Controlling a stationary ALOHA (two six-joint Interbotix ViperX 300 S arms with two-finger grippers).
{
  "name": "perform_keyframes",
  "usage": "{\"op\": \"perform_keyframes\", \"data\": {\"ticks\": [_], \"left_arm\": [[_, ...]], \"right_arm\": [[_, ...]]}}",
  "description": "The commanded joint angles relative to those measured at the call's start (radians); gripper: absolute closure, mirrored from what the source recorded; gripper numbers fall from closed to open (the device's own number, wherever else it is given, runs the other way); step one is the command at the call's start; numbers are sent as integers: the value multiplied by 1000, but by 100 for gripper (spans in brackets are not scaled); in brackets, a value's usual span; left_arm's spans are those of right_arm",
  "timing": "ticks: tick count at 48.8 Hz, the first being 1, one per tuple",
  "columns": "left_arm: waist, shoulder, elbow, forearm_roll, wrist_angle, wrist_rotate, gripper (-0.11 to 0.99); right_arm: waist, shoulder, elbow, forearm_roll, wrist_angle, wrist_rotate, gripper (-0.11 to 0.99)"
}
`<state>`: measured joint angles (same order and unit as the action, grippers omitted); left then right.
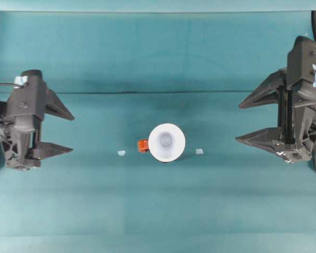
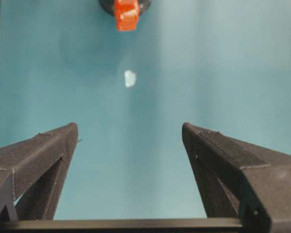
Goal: Put the paper cup into the moved red handle cup holder.
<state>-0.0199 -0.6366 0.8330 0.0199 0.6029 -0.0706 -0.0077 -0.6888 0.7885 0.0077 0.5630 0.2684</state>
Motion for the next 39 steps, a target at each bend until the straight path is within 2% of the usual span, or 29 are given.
{"op": "perform_keyframes", "data": {"ticks": [1,39], "left_arm": [[-3,-14,-9,2,-5,0,-7],[-3,-8,-9,2,-5,3,-7]], "right_arm": [[2,-6,-8,0,-17,6,5],[2,-6,8,0,-28,6,4]]}}
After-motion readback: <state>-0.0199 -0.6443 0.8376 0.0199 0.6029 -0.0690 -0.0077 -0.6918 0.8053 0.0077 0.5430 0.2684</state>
